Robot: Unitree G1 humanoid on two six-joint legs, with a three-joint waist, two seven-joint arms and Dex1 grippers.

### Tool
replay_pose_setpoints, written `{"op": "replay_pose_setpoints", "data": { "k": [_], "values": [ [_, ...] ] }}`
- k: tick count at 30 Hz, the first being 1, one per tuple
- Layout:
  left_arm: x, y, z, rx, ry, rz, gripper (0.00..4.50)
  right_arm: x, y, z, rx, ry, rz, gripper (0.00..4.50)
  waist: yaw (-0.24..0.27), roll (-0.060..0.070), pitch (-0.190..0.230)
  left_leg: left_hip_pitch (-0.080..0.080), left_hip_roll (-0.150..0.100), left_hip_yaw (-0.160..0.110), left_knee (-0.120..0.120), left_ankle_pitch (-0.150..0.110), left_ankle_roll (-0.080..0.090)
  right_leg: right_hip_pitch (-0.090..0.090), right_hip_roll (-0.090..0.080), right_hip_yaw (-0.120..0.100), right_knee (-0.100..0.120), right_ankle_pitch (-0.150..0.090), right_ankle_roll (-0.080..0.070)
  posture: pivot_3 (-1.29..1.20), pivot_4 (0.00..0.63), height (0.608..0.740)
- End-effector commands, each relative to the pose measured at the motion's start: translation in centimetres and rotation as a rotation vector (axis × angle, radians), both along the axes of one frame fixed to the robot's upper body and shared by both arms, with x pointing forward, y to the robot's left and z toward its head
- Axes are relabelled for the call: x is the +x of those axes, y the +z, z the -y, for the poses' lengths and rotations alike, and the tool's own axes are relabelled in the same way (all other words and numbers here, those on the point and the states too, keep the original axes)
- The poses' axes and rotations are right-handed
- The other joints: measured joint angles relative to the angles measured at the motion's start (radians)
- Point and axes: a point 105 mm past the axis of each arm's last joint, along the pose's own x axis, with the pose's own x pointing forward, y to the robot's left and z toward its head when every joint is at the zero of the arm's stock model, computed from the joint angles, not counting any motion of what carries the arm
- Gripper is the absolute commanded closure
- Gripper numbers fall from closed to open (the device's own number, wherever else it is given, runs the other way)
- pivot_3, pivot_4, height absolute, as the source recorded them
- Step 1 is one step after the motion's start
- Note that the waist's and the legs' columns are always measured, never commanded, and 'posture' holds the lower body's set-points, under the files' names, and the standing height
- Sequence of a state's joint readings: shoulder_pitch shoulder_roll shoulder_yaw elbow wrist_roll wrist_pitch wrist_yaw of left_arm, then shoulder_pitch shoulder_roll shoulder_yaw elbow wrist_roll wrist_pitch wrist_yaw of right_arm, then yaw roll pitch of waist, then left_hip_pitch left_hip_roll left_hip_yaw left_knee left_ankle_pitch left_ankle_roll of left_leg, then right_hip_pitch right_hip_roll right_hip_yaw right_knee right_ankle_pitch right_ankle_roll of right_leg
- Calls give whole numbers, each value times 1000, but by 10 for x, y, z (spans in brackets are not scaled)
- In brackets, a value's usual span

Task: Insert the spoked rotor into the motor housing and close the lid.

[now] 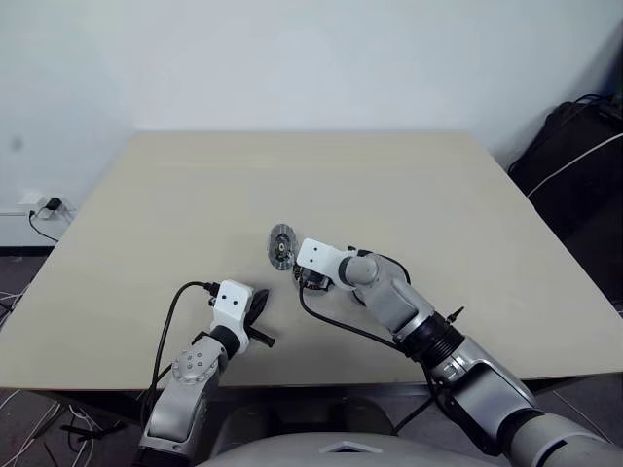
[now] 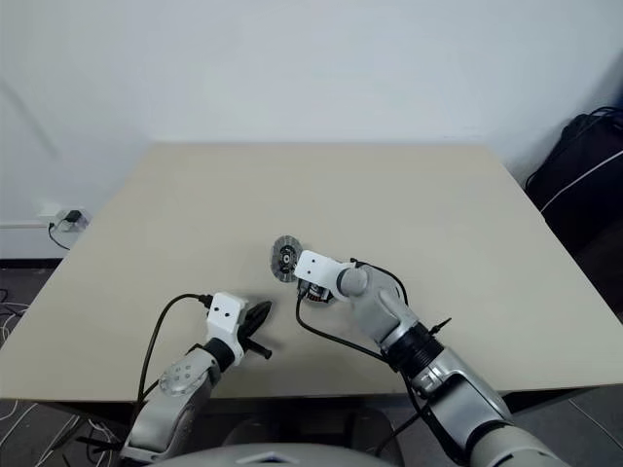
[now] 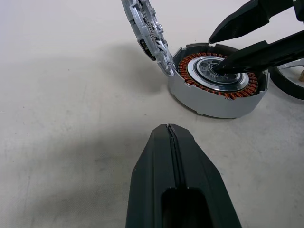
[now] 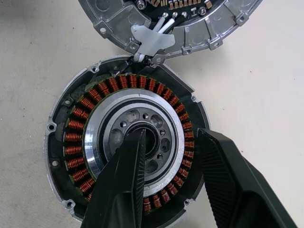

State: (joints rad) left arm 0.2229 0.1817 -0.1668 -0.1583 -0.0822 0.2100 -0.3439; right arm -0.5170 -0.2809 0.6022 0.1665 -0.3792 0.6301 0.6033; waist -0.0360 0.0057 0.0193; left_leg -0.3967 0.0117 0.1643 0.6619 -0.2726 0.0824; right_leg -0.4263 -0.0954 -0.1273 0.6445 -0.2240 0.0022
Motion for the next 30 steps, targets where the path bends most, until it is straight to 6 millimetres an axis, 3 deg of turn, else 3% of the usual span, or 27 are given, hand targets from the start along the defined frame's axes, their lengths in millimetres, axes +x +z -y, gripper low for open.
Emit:
{"op": "replay_pose_setpoints", "data": {
  "k": [1, 17, 20, 30],
  "values": [
    [4, 9, 3, -13, -6, 38, 4500, -5, 1, -7, -16, 91, -16, 2626, 0, 0, 0, 0, 0, 0, 0, 0, 0, 0, 0, 0, 0, 0, 0, 0, 0, 740],
    [3, 8, 4, -20, -1, 34, 4500, -13, -6, -11, -88, 231, -60, 2626, 0, 0, 0, 0, 0, -1, 0, -1, 1, 0, 0, -1, 0, -1, -2, 0, 0, 740],
    [3, 8, 3, -20, -1, 34, 4500, -13, -7, -12, -89, 232, -57, 3587, -1, -1, 0, 0, 0, -1, 0, -1, 1, 0, 1, -1, 0, -1, -2, 0, 0, 740],
    [3, 8, 4, -18, -8, 36, 4500, -10, -8, -12, -93, 229, -31, 3587, -1, -1, -1, 1, 1, -1, 0, 0, 1, 1, 1, -1, 0, -1, -2, 0, 0, 740]
  ]
}}
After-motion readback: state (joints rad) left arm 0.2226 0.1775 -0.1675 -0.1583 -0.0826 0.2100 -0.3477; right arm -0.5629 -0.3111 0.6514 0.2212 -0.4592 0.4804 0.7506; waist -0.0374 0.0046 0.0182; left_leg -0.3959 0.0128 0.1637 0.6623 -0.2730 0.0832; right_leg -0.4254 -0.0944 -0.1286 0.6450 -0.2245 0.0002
